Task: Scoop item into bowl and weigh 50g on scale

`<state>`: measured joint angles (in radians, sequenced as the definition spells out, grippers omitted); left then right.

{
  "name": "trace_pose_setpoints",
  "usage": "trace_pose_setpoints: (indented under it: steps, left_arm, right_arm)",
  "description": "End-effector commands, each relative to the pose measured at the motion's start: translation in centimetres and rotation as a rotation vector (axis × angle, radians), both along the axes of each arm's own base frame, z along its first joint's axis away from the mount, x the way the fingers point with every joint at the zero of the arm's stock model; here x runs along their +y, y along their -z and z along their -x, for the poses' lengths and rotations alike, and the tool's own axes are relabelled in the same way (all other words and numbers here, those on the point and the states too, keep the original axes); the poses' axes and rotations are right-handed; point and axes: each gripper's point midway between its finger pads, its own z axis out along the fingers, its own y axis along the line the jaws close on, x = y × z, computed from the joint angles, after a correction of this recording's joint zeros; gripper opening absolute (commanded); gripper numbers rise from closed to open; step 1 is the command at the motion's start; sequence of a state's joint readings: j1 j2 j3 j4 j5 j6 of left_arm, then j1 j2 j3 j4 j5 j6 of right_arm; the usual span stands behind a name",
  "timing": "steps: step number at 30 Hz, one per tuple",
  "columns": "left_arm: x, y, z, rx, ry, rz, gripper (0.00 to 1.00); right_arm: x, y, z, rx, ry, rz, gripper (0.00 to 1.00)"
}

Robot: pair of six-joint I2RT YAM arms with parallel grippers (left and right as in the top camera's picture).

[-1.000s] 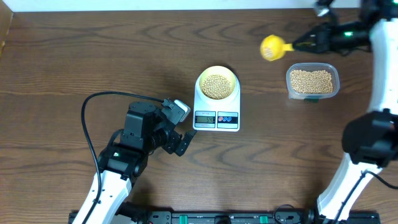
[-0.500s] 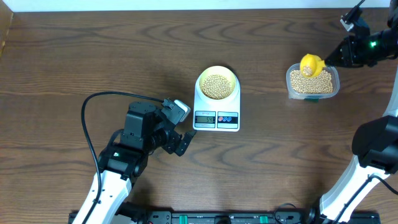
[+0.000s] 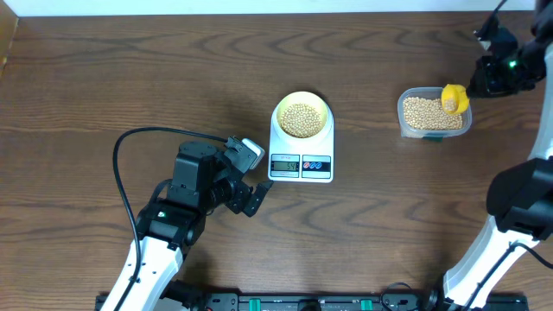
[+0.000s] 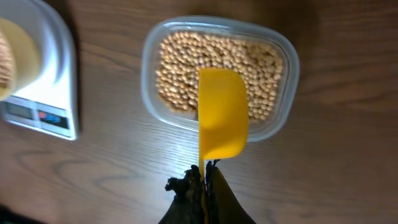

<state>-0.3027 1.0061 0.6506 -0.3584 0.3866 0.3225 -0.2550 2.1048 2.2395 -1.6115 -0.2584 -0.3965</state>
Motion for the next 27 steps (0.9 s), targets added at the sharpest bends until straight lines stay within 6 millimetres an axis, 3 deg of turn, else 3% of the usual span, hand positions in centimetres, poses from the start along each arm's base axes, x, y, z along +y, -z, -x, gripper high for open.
trace_pose_setpoints:
  steps: [1, 8, 14, 22, 27]
  left_arm:
    - [0.2, -0.1, -0.2, -0.011, 0.001, -0.010, 0.97]
    - [0.2, -0.1, -0.2, -0.011, 0.001, -0.010, 0.98]
    - [0.2, -0.1, -0.2, -0.011, 0.001, -0.010, 0.98]
    - [0.2, -0.1, -0.2, -0.011, 0.001, -0.010, 0.97]
    - [0.2, -0.1, -0.2, -0.011, 0.001, -0.010, 0.98]
  right_arm:
    - [0.1, 0.1, 0.2, 0.019, -0.026, 0.157, 0.01]
    - [0.9, -0.3, -1.1, 0.007, -0.094, 0.472, 0.01]
    - [1.9, -0.7, -1.7, -0.017, -0.100, 0.533, 0.01]
    - [6.6, -0.2, -2.5, -0.066, -0.081, 0.210, 0.01]
    - [10.9, -2.4, -3.8, -0.140, -0.048, -0.035, 0.01]
